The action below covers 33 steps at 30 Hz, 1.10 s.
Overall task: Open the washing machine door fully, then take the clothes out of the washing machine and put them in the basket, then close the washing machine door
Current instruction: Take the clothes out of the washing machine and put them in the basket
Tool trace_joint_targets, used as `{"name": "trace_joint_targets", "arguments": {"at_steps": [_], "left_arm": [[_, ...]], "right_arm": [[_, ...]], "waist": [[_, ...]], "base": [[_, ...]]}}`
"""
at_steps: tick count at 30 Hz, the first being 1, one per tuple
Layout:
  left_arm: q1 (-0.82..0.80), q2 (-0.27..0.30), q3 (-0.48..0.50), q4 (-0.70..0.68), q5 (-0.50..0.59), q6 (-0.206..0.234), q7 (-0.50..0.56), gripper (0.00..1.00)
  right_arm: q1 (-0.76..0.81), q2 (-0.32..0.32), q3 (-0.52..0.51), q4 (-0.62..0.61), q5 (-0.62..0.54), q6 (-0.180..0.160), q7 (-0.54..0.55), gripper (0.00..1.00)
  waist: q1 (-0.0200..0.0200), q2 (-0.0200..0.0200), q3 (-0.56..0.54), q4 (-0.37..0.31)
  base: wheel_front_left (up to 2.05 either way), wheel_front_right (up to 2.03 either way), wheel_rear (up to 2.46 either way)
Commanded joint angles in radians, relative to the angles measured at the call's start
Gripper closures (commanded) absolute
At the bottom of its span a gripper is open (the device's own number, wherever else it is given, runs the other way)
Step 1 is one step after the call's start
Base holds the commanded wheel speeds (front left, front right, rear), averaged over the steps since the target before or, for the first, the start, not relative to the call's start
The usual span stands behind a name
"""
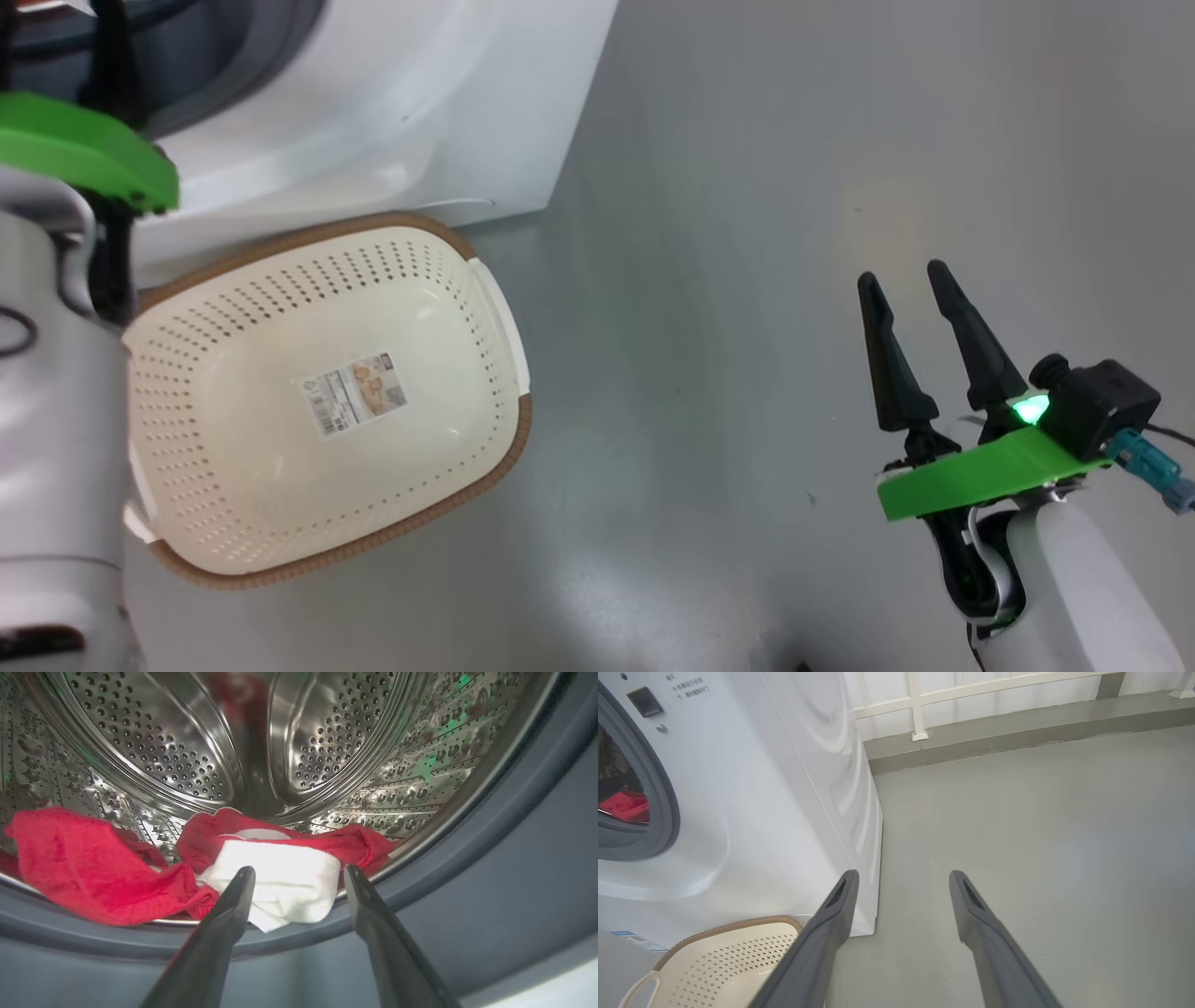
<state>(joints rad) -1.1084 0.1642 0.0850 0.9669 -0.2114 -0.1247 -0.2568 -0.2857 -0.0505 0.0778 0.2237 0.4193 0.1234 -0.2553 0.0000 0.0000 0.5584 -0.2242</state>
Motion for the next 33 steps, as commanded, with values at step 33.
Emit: {"name": "trace_joint_targets", "arguments": {"at_steps": [33], "left_arm": [[-0.260,0.175,0.012,0.284,0.000,0.020,0.005,0.00]], "right_arm": [[-0.032,0.000,0.114,-0.042,0.076,0.007,-0.006,0.00]], "waist": [[0.0000,0.0000,0.098,-0.118]], "base": [[0.00,0.00,0.00]]}}
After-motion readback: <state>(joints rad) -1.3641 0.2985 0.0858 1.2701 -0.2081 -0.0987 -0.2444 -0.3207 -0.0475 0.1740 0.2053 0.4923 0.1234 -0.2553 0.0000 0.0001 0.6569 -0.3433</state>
